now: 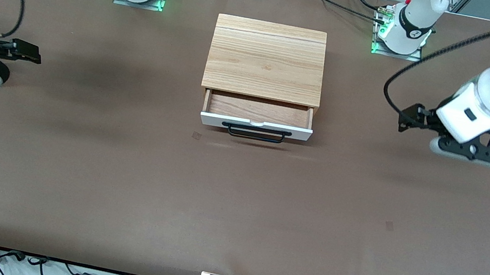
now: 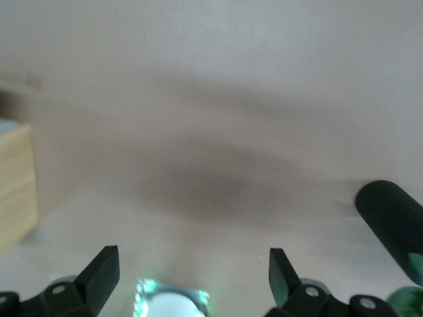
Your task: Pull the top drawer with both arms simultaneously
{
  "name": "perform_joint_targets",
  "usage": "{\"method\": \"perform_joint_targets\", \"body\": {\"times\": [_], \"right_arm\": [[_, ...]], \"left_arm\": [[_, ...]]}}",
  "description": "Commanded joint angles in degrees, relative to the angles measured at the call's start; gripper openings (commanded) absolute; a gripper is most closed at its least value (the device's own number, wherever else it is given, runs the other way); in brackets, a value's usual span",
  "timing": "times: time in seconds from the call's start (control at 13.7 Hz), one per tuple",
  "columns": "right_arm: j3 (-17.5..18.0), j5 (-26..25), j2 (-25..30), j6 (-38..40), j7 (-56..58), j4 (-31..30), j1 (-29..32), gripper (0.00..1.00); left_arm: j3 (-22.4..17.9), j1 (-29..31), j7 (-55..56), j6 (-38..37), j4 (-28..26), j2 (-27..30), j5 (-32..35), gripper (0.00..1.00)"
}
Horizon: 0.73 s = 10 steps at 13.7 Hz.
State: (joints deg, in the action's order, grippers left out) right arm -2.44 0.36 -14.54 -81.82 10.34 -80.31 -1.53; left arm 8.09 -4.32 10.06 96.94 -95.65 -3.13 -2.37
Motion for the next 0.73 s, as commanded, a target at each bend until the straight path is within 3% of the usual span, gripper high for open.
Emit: {"method": "perform_joint_targets", "body": {"times": [0.0, 0.22, 0.29, 0.51, 0.58, 0.66], "right_arm": [[5.9, -1.4, 12.0, -9.7, -9.2, -16.5, 4.7, 1.0], [5.9, -1.5, 15.3, -10.7, -9.6, -17.0, 5.7, 1.0], [5.9, -1.4, 15.4, -11.5, -9.5, -16.9, 6.4, 1.0], [6.0, -1.2, 14.8, -11.1, -10.0, -16.3, 6.1, 1.0], [6.0, -0.7, 14.6, -11.4, -10.0, -16.2, 6.1, 1.0], [6.0, -0.7, 14.6, -11.3, -10.0, -16.1, 6.1, 1.0]], "left_arm": [[0.5, -0.6, 0.5, 1.6, -3.8, 3.4, 1.3, 1.0], [-4.9, -6.3, 0.7, 1.1, -4.2, 3.6, 1.2, 1.0], [-5.0, -6.4, 0.7, 1.1, -4.8, 4.3, 1.2, 1.0], [-4.1, -3.8, 0.4, 1.1, -5.2, 4.3, 1.3, 1.0], [-2.7, -1.9, 0.1, 1.1, -5.2, 4.3, 1.3, 1.0], [1.2, 2.0, 0.0, 1.1, -5.0, 4.1, 1.3, 1.0]]}}
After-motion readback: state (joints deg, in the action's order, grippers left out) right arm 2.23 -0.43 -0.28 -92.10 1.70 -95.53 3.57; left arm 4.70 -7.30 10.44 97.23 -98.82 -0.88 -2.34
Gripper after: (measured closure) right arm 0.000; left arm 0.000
